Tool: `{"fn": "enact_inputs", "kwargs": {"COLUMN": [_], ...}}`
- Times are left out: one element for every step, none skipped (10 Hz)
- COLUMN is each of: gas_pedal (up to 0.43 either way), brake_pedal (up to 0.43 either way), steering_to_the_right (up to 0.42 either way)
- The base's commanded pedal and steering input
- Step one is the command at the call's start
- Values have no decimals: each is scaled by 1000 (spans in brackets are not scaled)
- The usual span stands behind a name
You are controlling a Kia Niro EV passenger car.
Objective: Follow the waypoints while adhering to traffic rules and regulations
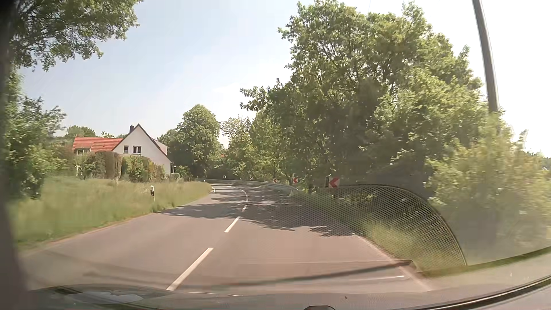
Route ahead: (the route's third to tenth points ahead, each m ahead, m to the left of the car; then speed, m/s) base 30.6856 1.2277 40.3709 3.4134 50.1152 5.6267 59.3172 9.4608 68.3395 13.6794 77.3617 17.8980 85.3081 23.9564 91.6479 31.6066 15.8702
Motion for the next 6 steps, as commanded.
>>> {"fn": "enact_inputs", "kwargs": {"gas_pedal": [110,110,98,98,87,87], "brake_pedal": [0,0,0,0,0,0], "steering_to_the_right": [-23,-25,-26,-27,-27,-27]}}
